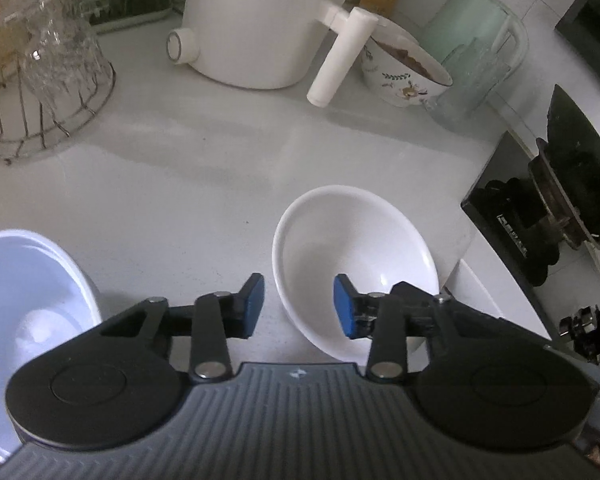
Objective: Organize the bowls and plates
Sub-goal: 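Move both tools to the white ceramic bowl and close on its rim, then lift the white bowl with both tools and carry it over the other white bowl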
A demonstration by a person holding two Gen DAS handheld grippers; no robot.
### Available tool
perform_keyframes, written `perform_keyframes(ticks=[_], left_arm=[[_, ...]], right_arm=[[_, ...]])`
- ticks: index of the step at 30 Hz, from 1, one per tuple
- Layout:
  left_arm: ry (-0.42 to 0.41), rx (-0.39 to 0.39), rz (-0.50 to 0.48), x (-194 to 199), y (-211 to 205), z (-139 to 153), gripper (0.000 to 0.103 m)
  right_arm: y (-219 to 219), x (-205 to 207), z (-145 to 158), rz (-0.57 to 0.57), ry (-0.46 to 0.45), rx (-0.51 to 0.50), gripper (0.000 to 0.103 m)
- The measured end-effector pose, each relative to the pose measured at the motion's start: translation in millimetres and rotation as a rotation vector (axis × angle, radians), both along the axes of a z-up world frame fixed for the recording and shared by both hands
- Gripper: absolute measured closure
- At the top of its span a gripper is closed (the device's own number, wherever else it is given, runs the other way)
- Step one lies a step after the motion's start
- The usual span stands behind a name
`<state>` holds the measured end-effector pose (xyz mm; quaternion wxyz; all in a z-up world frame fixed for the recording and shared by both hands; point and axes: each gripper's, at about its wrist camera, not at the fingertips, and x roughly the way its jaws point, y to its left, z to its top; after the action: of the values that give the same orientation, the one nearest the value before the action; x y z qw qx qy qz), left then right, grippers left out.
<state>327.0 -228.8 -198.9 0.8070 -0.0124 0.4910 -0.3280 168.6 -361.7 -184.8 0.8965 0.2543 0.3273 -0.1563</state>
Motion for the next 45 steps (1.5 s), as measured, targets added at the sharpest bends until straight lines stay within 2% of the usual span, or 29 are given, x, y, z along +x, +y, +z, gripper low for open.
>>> perform_keyframes(ticks=[3,5,13,23,25,32,41,45], left_arm=[[0.001,0.003,-0.009,1.7,-1.9,-1.9,0.072],[0.011,-0.013,-0.016,2.4,-1.7,-2.1,0.075],[0.042,-0.031,-0.014,3.8,5.7,8.7,0.075],[0.047,-0.035,0.001,-11.6,21.7,66.8,0.074],[0.028,-0.024,-0.005,-17.6,24.8,76.0,0.074],[-0.006,0.016,-0.017,-42.9,36.2,100.4,0.074],[-0.018,-0.018,0.004,-69.0,63.4,119.2,0.074],[0.006,-0.058,0.035,-74.6,81.0,123.5,0.074]], right_arm=[[1.4,3.3,-2.6,0.002,0.007,0.008,0.078],[1.9,5.7,-4.0,0.012,0.013,0.026,0.087],[6.8,7.4,9.4,-0.003,0.011,0.027,0.087],[16.7,-1.4,58.5,-0.006,0.011,0.042,0.087],[20.3,-4.7,69.2,-0.001,0.008,0.038,0.087],[33.5,-18.9,86.4,0.015,0.021,0.053,0.087],[52.7,-39.2,108.4,0.039,0.025,0.030,0.087],[58.9,-43.0,113.5,0.059,0.026,0.032,0.087]])
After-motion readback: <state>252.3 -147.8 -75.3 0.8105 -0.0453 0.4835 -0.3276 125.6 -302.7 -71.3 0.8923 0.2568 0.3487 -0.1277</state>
